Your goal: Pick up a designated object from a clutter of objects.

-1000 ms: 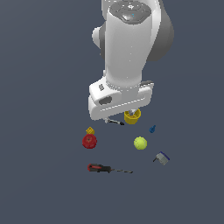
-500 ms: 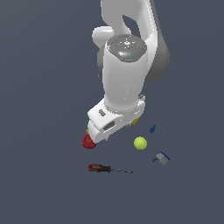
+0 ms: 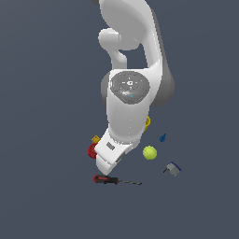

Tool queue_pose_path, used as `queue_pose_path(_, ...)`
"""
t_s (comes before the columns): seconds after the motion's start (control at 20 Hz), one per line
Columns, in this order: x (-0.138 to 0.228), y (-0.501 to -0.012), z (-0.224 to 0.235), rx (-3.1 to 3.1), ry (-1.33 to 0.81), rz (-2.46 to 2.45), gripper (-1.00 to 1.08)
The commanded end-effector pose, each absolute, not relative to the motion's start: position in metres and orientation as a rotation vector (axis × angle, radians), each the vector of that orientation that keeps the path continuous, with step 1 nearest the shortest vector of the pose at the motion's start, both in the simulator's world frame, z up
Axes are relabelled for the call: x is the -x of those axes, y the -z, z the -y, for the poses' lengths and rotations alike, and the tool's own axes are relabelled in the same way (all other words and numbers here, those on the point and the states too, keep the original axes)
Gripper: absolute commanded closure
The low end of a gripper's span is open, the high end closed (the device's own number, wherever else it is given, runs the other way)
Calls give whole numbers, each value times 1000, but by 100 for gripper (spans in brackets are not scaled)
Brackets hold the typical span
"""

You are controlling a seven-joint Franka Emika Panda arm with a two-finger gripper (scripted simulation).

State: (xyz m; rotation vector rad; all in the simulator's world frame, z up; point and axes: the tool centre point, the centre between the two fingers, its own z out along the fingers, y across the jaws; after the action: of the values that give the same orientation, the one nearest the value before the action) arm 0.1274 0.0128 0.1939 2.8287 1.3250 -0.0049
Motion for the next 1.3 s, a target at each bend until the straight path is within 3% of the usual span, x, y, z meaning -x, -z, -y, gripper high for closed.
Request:
queue_pose_path(0.0,-134,-182,-11,-2784,6,-1417,-92)
queue_pose_path(1.25,-177,-72,9,-2333,1,-2102,-92)
